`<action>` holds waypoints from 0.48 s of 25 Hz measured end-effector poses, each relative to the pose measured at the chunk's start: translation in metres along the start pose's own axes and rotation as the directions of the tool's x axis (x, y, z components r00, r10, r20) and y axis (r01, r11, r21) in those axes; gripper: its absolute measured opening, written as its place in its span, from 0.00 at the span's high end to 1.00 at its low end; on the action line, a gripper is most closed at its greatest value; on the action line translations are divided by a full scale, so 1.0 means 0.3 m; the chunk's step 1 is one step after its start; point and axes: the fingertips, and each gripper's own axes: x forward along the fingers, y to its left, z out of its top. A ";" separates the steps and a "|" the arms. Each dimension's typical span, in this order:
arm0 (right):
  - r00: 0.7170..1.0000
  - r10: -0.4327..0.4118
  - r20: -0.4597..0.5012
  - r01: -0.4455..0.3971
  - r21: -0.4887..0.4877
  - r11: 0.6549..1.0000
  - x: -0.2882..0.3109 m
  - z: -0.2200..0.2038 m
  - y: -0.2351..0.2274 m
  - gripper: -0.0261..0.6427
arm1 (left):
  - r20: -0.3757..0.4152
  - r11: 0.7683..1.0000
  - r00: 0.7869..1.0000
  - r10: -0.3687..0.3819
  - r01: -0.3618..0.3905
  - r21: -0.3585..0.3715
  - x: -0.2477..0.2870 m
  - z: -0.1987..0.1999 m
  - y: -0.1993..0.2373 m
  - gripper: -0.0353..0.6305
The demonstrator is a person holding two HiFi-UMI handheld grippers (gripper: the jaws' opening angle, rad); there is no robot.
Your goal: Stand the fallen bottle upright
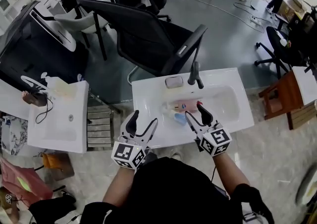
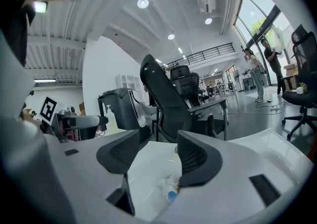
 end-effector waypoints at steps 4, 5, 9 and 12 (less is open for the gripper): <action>0.998 0.005 -0.069 -0.009 -0.048 0.999 0.104 -0.032 0.021 0.59 | -0.001 1.000 1.000 -0.023 0.023 -0.007 0.037 0.026 0.067 0.46; 0.996 0.006 -0.087 -0.011 -0.062 0.998 0.130 -0.044 0.023 0.59 | 0.000 1.000 1.000 -0.028 0.028 -0.005 0.047 0.033 0.081 0.46; 0.983 0.026 -0.183 -0.049 -0.124 0.991 0.239 -0.125 0.032 0.61 | -0.009 0.999 0.999 -0.038 0.038 0.003 0.074 0.033 0.132 0.46; 0.955 0.048 -0.291 -0.100 -0.165 0.981 0.312 -0.224 0.048 0.61 | -0.031 0.999 0.999 -0.037 0.037 -0.002 0.072 0.010 0.165 0.46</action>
